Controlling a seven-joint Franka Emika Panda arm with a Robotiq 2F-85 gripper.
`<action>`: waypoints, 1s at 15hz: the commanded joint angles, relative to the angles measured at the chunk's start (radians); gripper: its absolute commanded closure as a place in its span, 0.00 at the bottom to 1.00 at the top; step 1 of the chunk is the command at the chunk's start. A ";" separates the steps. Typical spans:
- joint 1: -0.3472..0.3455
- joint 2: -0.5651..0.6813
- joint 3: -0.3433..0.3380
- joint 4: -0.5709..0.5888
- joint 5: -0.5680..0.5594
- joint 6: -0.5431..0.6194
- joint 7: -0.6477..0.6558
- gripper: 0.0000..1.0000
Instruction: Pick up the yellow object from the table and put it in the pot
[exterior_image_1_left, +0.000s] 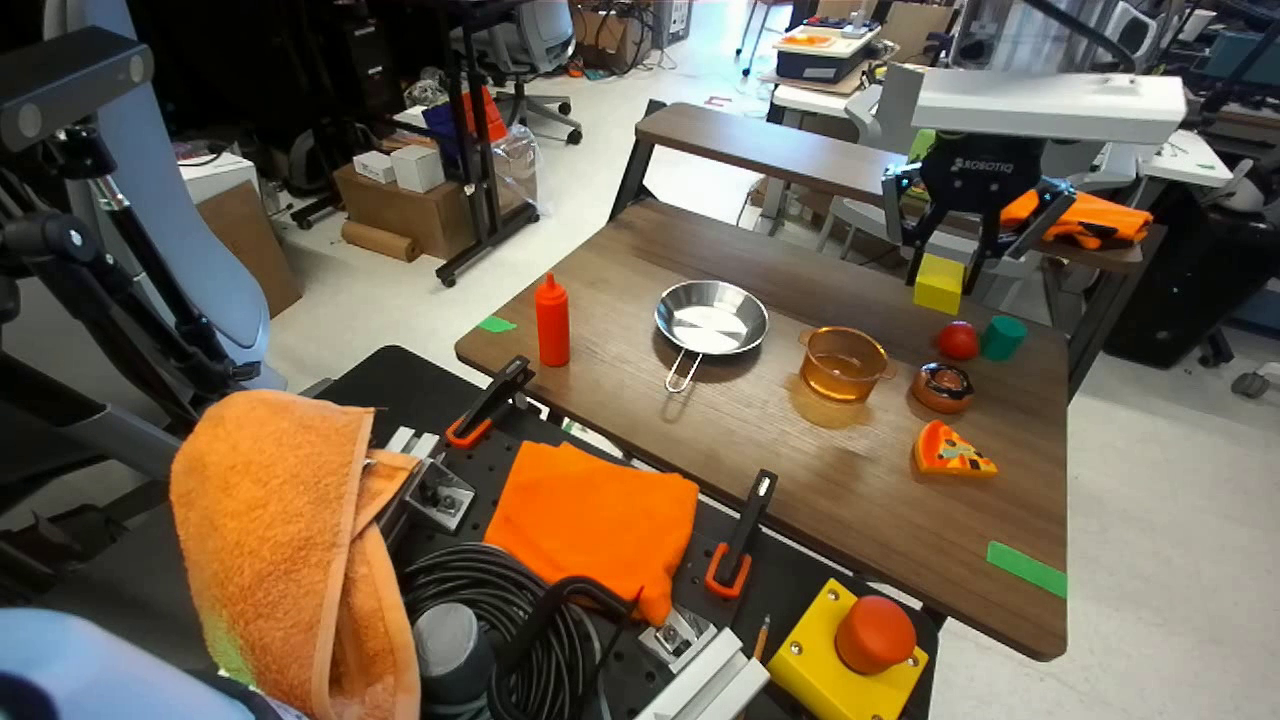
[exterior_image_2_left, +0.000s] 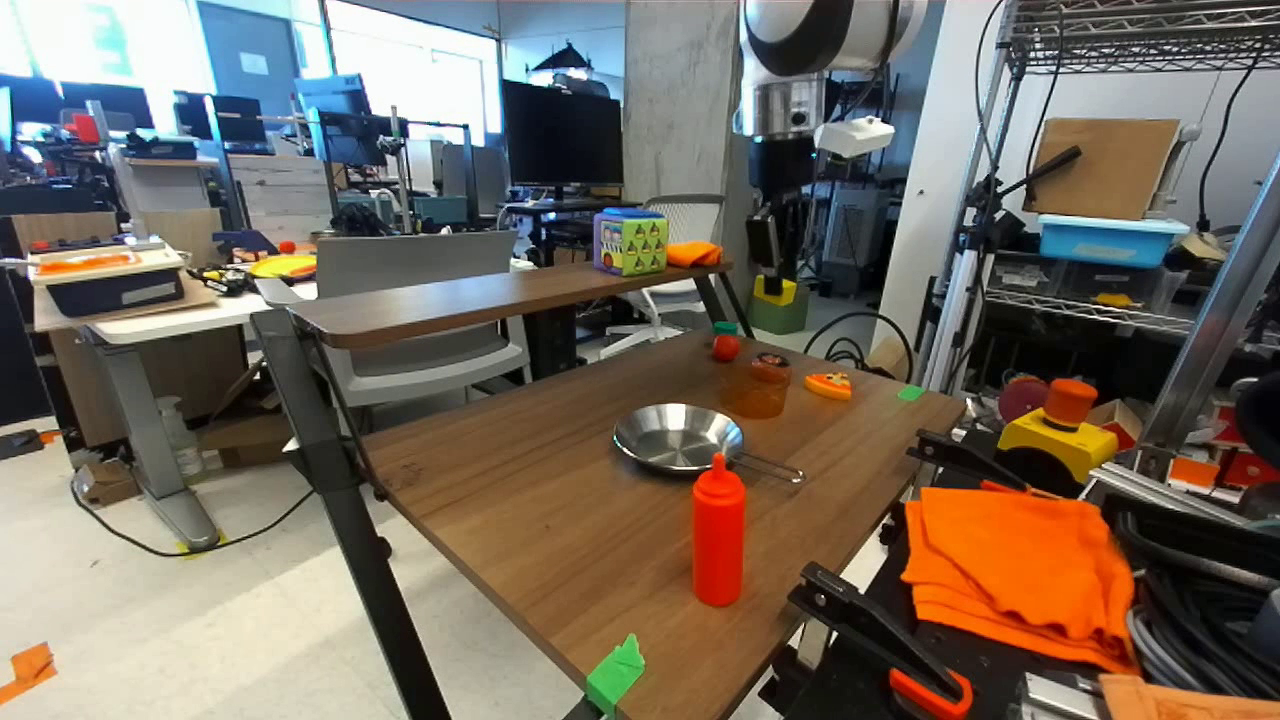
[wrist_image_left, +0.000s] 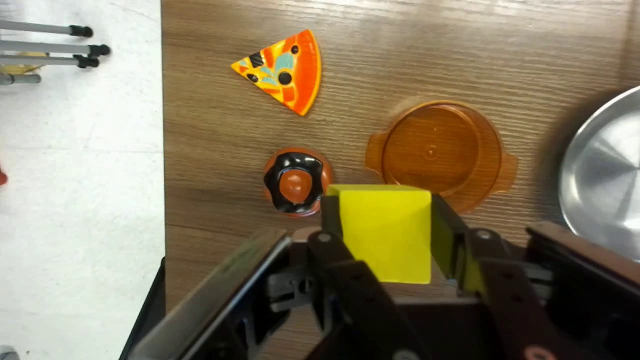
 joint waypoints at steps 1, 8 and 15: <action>0.067 -0.046 -0.052 -0.086 -0.147 0.088 0.112 0.80; 0.135 -0.069 -0.101 -0.157 -0.332 0.161 0.295 0.80; 0.146 -0.081 -0.086 -0.137 -0.357 0.128 0.278 0.80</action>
